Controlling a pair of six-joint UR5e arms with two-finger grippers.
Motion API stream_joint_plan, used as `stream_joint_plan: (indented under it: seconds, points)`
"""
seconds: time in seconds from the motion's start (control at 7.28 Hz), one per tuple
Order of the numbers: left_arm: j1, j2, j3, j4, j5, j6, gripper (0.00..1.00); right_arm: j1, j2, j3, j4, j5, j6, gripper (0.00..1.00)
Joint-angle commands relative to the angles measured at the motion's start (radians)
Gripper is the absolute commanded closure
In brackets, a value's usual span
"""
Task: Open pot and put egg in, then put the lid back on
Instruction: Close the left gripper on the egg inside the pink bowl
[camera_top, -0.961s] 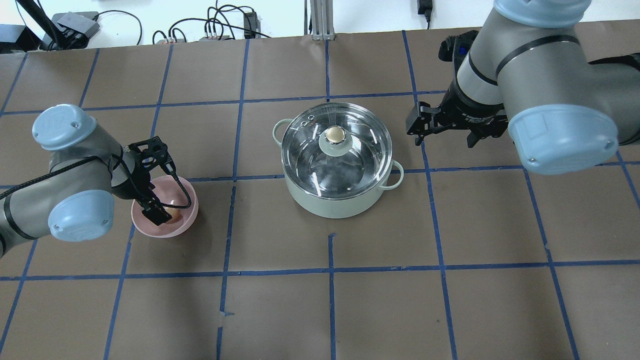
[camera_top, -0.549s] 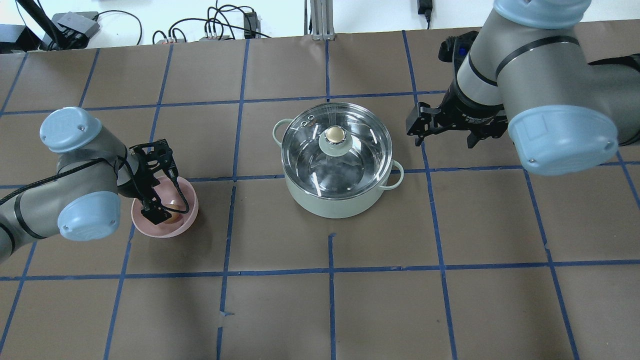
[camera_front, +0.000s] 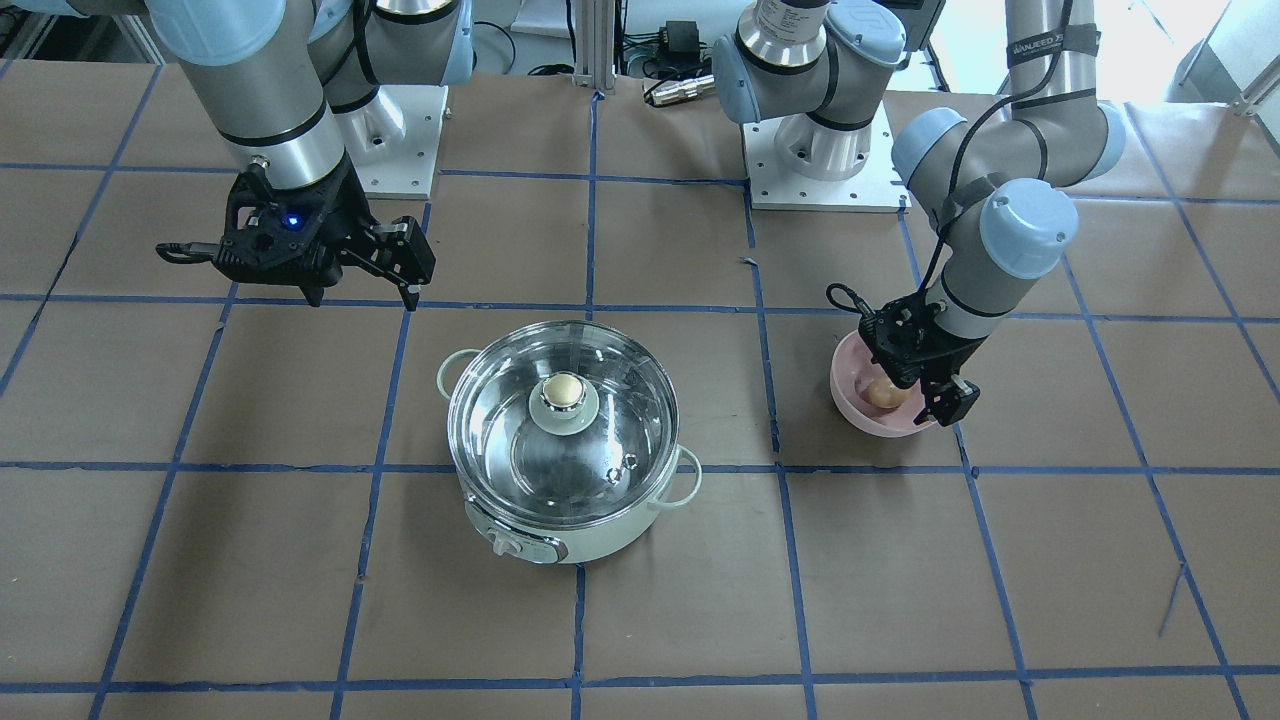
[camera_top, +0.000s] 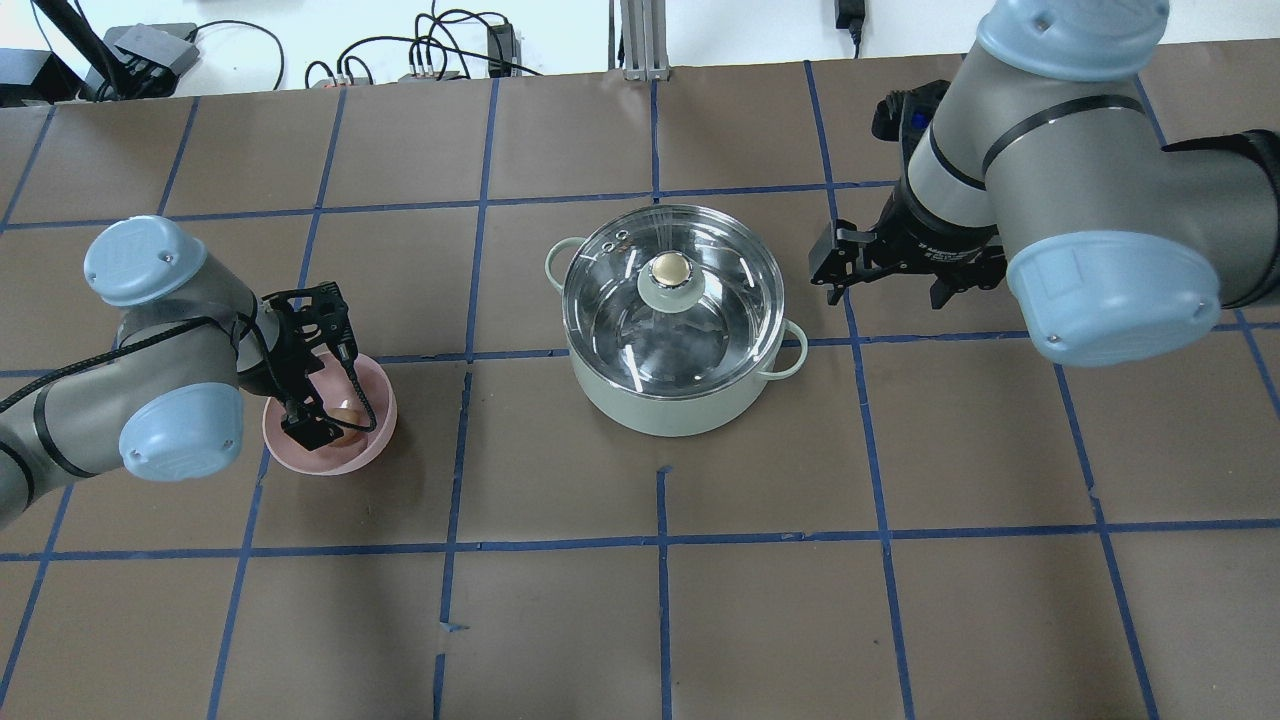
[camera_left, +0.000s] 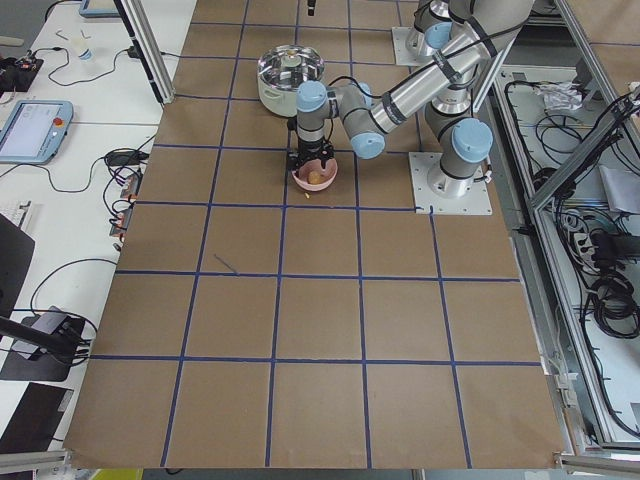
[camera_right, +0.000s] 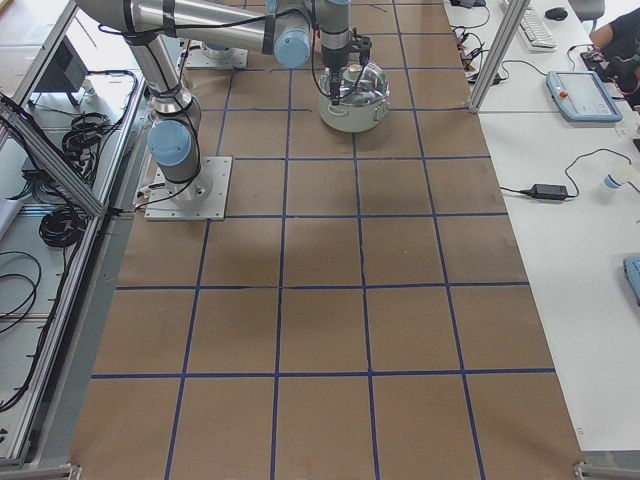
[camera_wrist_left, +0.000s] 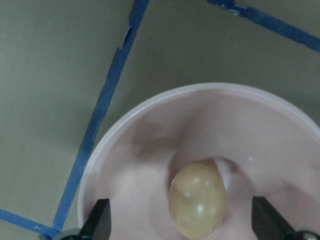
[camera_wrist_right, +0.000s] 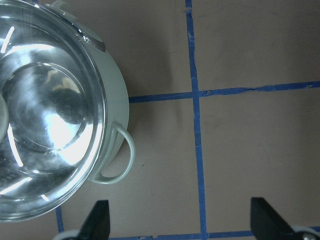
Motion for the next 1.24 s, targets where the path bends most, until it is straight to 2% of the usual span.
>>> stream_joint_plan:
  seconds: [0.0, 0.41, 1.1]
  points:
    - [0.000, -0.002, -0.011, -0.001, -0.001, 0.004, 0.01, 0.001, 0.001, 0.019, -0.002, -0.004, -0.011, 0.00]
    - [-0.002, -0.028, -0.018, 0.000, -0.022, -0.001, 0.01, 0.030, 0.002, 0.021, -0.004, -0.042, -0.060, 0.00]
    - [-0.002, -0.057, -0.017, -0.003, -0.024, -0.008, 0.01, 0.040, 0.022, 0.020, -0.038, -0.056, -0.065, 0.00]
